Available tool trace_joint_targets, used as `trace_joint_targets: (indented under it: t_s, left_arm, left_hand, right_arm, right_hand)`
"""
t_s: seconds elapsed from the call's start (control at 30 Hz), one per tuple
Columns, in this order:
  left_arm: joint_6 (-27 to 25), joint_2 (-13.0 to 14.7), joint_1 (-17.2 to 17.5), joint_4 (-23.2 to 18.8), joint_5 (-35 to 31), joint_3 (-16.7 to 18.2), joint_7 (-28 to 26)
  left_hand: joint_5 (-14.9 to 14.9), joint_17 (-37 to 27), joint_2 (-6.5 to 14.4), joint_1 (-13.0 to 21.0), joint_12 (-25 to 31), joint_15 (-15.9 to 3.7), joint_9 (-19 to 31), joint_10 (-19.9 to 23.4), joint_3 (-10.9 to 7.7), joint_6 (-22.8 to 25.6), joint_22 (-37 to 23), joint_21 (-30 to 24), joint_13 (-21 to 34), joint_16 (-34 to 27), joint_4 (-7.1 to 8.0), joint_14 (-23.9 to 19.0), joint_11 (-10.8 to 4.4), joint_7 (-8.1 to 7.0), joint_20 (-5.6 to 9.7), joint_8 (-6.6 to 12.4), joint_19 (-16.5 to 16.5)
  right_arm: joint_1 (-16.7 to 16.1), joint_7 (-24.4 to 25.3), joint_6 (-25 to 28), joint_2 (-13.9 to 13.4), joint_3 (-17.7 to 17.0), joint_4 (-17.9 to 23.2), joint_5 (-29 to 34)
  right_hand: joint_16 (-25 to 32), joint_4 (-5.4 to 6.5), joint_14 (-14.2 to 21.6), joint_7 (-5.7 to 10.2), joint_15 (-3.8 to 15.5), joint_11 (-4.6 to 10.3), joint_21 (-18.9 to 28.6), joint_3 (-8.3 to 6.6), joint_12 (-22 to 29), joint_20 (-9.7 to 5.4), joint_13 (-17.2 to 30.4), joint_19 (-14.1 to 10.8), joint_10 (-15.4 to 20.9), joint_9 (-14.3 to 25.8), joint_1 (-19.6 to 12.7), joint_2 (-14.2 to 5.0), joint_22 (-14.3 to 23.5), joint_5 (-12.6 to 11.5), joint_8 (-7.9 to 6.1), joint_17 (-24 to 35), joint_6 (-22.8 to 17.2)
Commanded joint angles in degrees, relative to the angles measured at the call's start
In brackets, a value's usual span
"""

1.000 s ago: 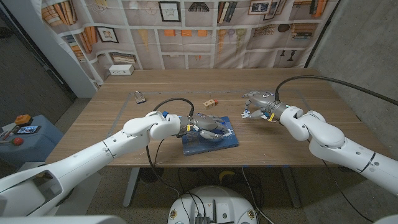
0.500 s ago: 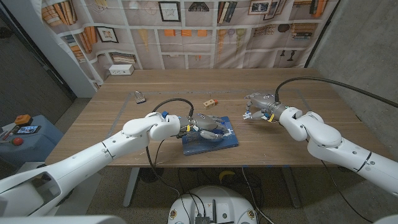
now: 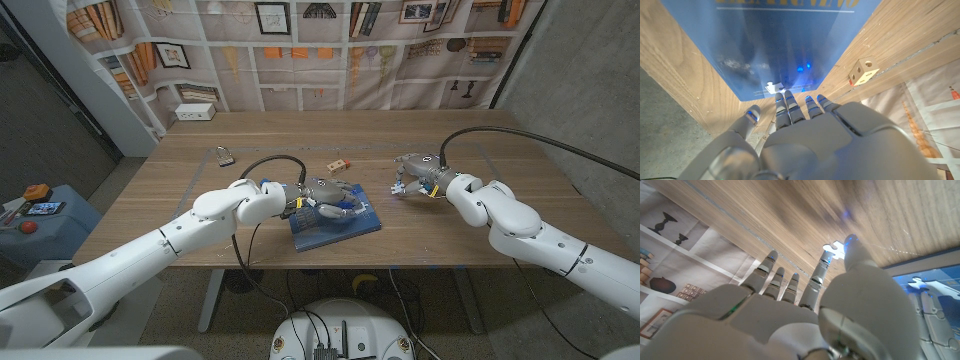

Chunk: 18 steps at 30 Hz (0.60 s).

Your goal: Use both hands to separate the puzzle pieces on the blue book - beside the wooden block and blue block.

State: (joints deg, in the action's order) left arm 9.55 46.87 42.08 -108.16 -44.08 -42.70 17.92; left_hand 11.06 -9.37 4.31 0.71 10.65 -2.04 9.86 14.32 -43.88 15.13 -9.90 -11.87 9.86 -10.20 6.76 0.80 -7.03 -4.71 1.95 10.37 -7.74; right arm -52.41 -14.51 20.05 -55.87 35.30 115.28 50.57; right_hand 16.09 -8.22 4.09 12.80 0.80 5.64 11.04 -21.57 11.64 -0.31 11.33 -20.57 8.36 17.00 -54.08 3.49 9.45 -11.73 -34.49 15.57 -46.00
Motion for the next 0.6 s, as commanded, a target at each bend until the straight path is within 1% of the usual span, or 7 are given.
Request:
trace_joint_targets:
  t_s: [0.03, 0.27, 0.6]
  left_arm:
    - [-0.45, 0.42, 0.64, -1.01, 0.53, 1.22, -1.86]
    - [-1.39, 0.86, 1.79, -1.48, 1.39, 2.3, -3.31]
    - [-4.83, 1.54, 3.08, -2.37, 1.87, 4.37, -5.16]
  left_hand:
    - [-0.23, -0.01, 5.28, 0.67, -0.05, -4.87, 0.07, -0.56, -0.34, -0.19, -0.08, -0.24, 0.0, 0.12, -0.15, -0.34, -0.03, -0.01, 3.27, -0.19, 0.17]
    - [-0.23, -0.02, 5.27, 0.66, -0.07, -4.92, 0.07, -0.71, -0.4, -0.32, -0.08, -0.2, 0.0, 0.16, -0.15, -0.37, -0.1, -0.1, 3.22, -0.21, 0.28]
    - [-0.23, 0.0, 5.27, 0.7, -0.03, -4.98, 0.08, -0.77, -0.46, -0.29, -0.07, -0.19, 0.0, 0.19, -0.26, -0.47, -0.26, -0.17, 3.14, -0.15, 0.54]
  right_arm:
    - [1.08, -0.31, 1.0, 0.96, 1.76, -1.77, 1.31]
    - [1.99, -1.0, 1.37, 1.63, 2.98, -3.01, 2.25]
    - [3.0, -1.57, 1.3, 2.14, 3.83, -4.38, 2.26]
  right_hand:
    - [0.03, -0.01, 0.18, -0.05, -0.01, -0.13, -0.07, 0.21, -0.02, 0.13, 0.16, -0.31, -0.05, 0.13, 0.7, -0.19, 0.21, -0.18, 0.28, 0.27, 0.45]
    - [0.04, 0.03, 0.26, -0.05, -0.04, -0.18, -0.07, 0.36, -0.02, 0.14, 0.17, -0.37, -0.06, 0.03, 0.98, -0.11, 0.21, -0.22, 0.56, 0.32, 0.99]
    - [0.04, 0.08, 0.35, -0.08, -0.14, -0.49, -0.06, 0.57, -0.05, 0.1, 0.18, -0.45, -0.14, -0.15, 1.37, 0.04, 0.22, -0.28, 1.08, 0.4, 2.02]
